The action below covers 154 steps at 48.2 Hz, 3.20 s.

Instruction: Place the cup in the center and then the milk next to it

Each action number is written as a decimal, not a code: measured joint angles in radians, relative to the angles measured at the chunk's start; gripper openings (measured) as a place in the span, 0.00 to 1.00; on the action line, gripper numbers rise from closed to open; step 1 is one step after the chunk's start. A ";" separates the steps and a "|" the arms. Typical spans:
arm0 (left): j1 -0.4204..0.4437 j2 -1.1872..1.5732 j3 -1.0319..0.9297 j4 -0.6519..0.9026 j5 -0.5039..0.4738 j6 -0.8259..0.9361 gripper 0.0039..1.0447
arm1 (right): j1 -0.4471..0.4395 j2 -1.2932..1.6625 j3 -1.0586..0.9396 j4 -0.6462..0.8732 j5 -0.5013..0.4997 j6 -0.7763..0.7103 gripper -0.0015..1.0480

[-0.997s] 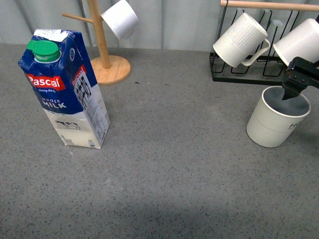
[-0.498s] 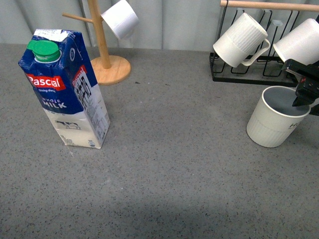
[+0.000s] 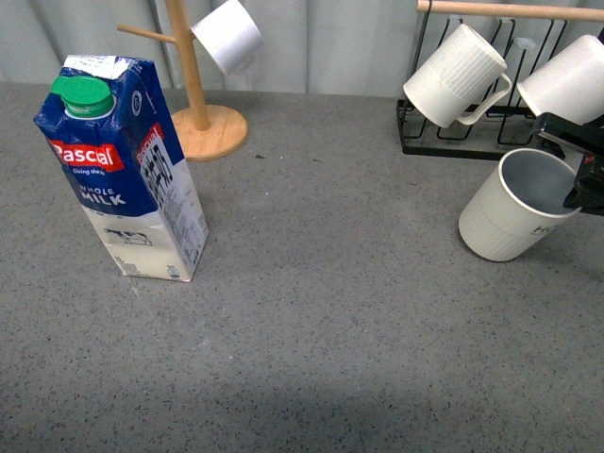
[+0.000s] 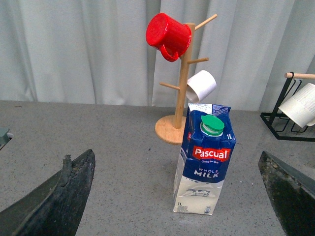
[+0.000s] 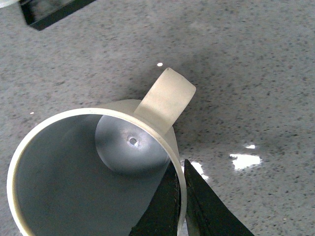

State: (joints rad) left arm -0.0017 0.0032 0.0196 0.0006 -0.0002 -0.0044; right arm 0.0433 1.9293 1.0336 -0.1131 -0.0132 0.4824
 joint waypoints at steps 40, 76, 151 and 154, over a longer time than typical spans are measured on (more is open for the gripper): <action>0.000 0.000 0.000 0.000 0.000 0.000 0.94 | 0.267 0.224 0.418 -0.289 0.042 0.040 0.02; 0.000 0.000 0.000 0.000 0.000 0.000 0.94 | 0.268 0.179 0.391 -0.251 0.011 0.022 0.57; 0.000 0.000 0.000 0.000 0.000 0.000 0.94 | -0.041 -1.110 -1.010 0.892 0.017 -0.482 0.01; 0.000 0.000 0.000 0.000 0.000 0.000 0.94 | -0.041 -1.150 -1.015 0.858 0.015 -0.482 0.01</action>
State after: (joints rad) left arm -0.0017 0.0032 0.0196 0.0006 -0.0002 -0.0044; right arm 0.0025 0.7795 0.0185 0.7448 0.0017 0.0002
